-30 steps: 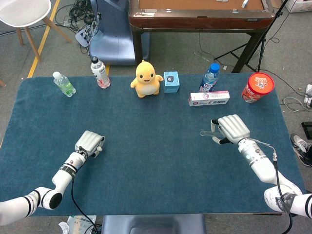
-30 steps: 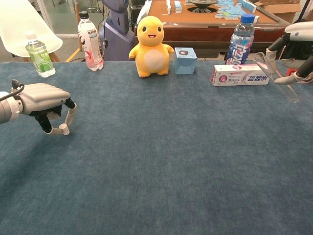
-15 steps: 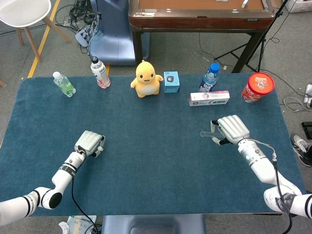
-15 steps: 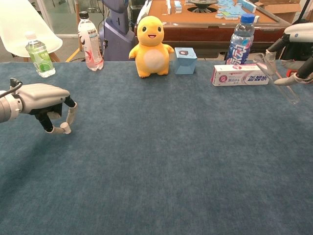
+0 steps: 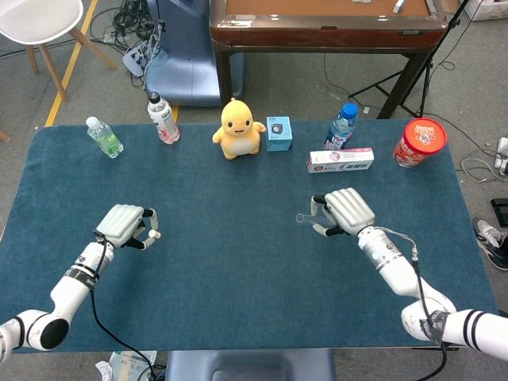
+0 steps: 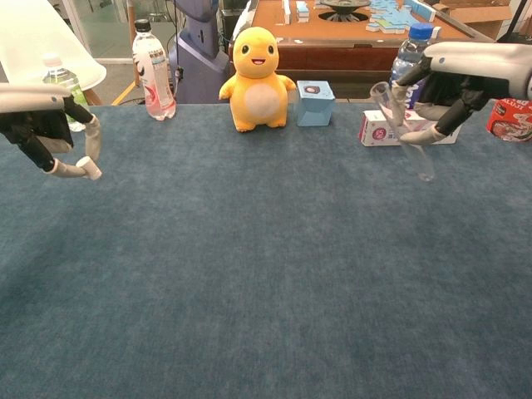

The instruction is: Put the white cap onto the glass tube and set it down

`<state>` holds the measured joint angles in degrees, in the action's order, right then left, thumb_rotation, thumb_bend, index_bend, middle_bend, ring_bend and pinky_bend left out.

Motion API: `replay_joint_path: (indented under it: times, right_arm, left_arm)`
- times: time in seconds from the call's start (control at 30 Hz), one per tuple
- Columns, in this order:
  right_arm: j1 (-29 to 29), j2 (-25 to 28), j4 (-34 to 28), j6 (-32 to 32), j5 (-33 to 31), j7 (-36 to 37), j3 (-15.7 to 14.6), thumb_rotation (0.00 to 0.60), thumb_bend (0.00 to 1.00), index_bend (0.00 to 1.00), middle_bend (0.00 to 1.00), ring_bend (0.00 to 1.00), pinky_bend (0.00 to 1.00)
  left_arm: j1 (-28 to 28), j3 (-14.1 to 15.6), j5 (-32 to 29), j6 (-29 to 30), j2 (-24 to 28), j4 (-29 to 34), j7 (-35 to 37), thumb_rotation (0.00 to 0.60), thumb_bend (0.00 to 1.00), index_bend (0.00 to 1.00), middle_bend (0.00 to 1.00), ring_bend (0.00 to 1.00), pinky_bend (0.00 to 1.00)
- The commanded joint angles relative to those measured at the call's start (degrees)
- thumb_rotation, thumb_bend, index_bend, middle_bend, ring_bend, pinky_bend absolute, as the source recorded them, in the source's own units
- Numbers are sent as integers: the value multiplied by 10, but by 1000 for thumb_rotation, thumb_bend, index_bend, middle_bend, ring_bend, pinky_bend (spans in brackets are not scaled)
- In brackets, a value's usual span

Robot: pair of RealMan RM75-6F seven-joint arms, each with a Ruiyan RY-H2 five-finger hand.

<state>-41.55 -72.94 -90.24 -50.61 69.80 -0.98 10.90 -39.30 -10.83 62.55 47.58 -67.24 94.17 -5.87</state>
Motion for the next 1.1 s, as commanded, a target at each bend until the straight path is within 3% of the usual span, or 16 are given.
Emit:
replay_joint_path:
  times: [0.03, 0.47, 0.77, 1.1]
  right_arm:
    - [-15, -44, 32, -6, 23, 42, 15, 600, 644, 839, 911, 1000, 1000]
    - [-67, -166, 119, -8, 65, 124, 39, 600, 644, 847, 913, 1000, 1000]
    - [-93, -218, 160, -13, 75, 131, 47, 600, 585, 846, 913, 1000, 1000]
    - [-126, -249, 165, 20, 36, 104, 69, 600, 584, 846, 913, 1000, 1000]
  left_arm:
    - [11, -15, -4, 13, 46, 48, 21, 600, 290, 558, 1000, 1000, 1000]
    - [13, -44, -5, 28, 141, 151, 47, 600, 290, 564, 1000, 1000, 1000]
    - [4, -52, -7, 32, 167, 188, 45, 600, 289, 571, 1000, 1000, 1000]
    - [-9, -56, -15, 51, 163, 209, 24, 600, 289, 575, 1000, 1000, 1000]
